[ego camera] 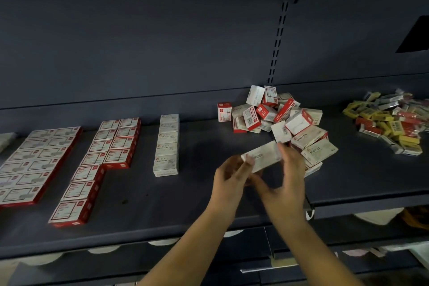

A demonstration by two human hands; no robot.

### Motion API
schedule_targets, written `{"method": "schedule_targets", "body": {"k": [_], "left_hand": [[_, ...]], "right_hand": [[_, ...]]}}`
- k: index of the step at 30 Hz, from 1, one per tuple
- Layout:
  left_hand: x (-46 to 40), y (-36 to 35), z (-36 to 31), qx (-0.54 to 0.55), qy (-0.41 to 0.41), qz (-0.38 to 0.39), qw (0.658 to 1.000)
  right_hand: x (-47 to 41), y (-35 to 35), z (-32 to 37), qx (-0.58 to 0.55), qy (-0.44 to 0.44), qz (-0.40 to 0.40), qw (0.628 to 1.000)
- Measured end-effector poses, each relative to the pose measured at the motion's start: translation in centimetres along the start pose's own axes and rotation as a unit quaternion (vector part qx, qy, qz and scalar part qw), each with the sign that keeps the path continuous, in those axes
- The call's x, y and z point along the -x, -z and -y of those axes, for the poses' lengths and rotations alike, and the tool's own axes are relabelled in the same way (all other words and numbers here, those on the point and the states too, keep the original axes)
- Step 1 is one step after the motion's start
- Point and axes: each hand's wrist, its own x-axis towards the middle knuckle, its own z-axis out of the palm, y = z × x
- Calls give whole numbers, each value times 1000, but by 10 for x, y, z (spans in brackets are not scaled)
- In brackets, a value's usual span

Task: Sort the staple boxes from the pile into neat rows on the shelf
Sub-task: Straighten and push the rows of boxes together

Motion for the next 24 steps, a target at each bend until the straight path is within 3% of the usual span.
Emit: {"method": "schedule_targets", "body": {"k": [9,24], "left_hand": [[11,24,-8,105,-9,-19,994],[30,65,-12,99,-23,-70,992]], "right_hand": [[6,-14,14,-64,36,-5,997],[15,-35,19,-89,95,34,991]]}}
